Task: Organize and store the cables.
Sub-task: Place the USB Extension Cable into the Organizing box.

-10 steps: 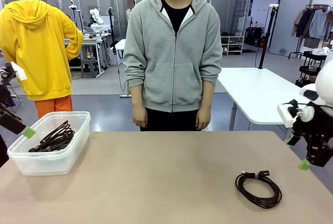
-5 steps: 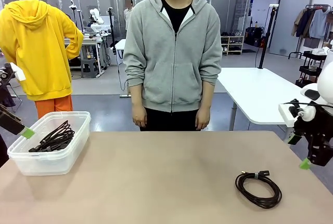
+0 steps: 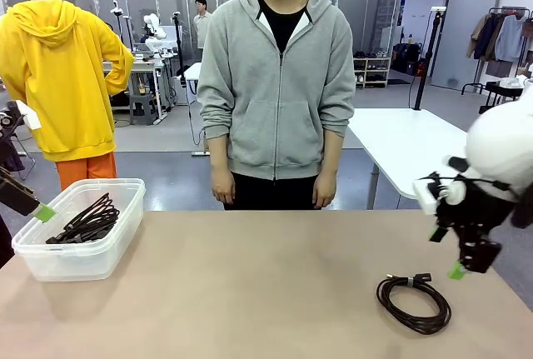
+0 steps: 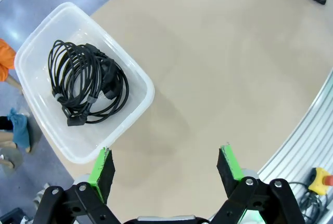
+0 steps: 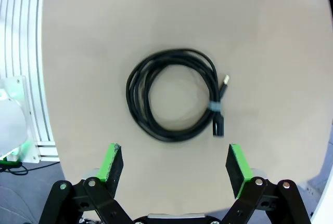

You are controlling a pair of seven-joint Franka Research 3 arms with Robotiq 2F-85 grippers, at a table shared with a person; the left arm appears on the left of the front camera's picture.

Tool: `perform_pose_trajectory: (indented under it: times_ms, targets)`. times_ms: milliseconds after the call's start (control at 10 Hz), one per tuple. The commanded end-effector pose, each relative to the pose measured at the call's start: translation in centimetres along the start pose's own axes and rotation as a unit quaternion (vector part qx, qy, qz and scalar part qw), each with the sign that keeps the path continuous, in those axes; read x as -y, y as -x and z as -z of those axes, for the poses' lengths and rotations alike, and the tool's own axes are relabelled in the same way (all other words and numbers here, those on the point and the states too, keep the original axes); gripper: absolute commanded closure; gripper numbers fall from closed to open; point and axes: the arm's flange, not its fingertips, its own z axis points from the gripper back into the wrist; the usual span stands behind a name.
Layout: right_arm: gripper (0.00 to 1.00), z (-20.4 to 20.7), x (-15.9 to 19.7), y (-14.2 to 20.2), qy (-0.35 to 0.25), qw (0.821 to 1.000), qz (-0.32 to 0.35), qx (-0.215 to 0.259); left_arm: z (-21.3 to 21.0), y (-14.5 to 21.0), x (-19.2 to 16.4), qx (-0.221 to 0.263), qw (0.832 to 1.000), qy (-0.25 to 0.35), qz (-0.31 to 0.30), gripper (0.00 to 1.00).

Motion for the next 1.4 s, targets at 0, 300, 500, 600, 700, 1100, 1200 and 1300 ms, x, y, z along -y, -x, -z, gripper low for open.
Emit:
perform_pose_trajectory:
  times_ms: [0, 300, 500, 600, 700, 1100, 1200, 1300]
  targets:
    - [0.00, 3.0, 2.5, -1.6, -0.011, 0.999, 0.031, -0.008, 0.0, -0.2, -0.1, 0.004, 1.000, -0.005, -0.008, 0.00]
    - [0.00, 5.3, 3.4, -2.9, -0.010, 0.998, 0.056, -0.039, 0.0, -0.2, -0.1, 0.004, 1.000, -0.005, -0.008, 0.00]
    - [0.00, 5.7, 3.9, -2.8, 0.000, 0.997, 0.064, -0.050, 0.0, -0.2, -0.1, 0.004, 1.000, -0.005, -0.008, 0.00]
    - [0.00, 5.8, 4.2, -2.7, 0.005, 0.996, 0.070, -0.056, 0.0, -0.2, -0.1, 0.004, 1.000, -0.005, -0.008, 0.00]
    - [0.00, 6.3, 4.8, -2.6, 0.002, 0.995, 0.081, -0.066, 0.0, -0.2, -0.1, 0.004, 1.000, -0.005, -0.008, 0.00]
    - [0.00, 8.7, 6.0, -2.0, 0.011, 0.988, 0.119, -0.099, 0.0, -0.2, -0.1, 0.004, 1.000, -0.005, -0.008, 0.00]
    - [0.00, 9.4, 6.3, -1.8, 0.002, 0.987, 0.123, -0.100, 0.0, -0.2, -0.1, 0.004, 1.000, -0.005, -0.008, 0.00]
    - [0.00, 10.1, 6.5, -1.6, 0.003, 0.986, 0.131, -0.108, 0.0, -0.2, -0.1, 0.004, 1.000, -0.005, -0.008, 0.00]
